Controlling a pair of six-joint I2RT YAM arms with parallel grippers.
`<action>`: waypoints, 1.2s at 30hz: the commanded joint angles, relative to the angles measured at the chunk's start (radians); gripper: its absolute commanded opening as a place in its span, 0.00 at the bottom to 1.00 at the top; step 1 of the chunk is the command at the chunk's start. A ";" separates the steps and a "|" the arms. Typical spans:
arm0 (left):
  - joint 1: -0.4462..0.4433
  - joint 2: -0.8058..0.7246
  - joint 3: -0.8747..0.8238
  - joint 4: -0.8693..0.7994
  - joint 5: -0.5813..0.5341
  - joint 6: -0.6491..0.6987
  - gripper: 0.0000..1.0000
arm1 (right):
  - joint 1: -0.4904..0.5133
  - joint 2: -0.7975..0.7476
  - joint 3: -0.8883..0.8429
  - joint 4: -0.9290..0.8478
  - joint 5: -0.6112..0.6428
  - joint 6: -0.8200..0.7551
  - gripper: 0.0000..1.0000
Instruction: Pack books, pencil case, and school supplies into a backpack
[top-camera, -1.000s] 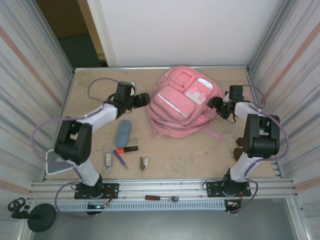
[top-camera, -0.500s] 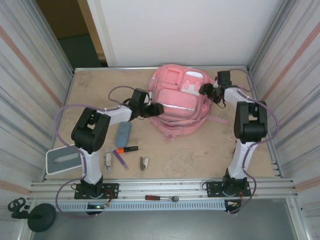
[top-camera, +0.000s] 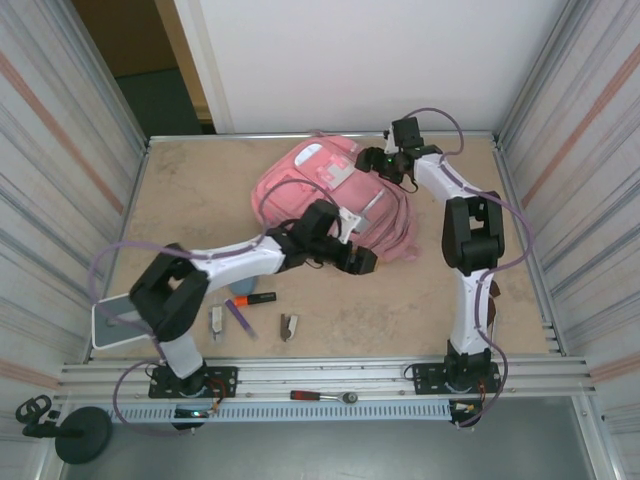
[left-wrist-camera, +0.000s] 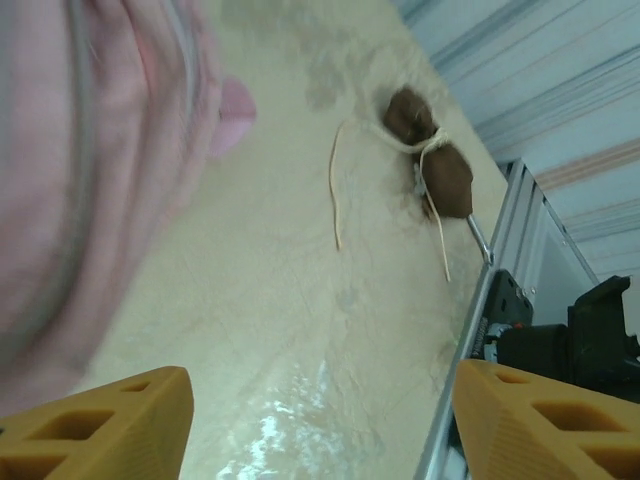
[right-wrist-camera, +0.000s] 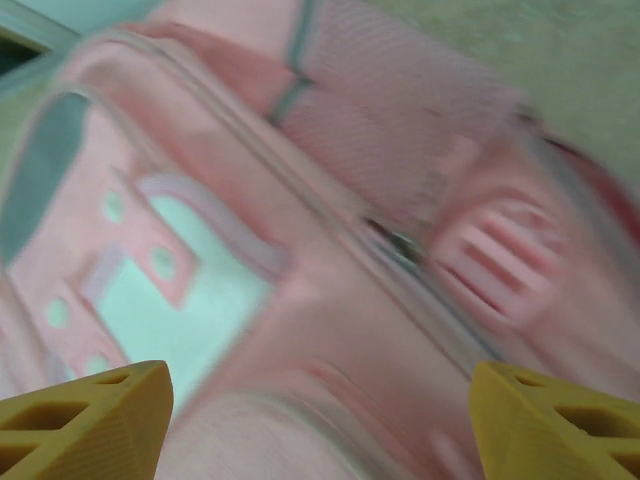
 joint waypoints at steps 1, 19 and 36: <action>0.060 -0.146 -0.077 -0.055 -0.155 0.137 0.73 | -0.028 -0.203 -0.149 -0.079 0.059 -0.087 0.77; 0.708 -0.103 -0.202 0.041 -0.173 -0.111 0.81 | 0.200 -0.619 -0.911 0.290 -0.038 0.062 0.64; 0.655 0.083 -0.124 0.004 -0.040 -0.048 0.72 | 0.013 -0.391 -0.683 0.238 -0.022 -0.015 0.46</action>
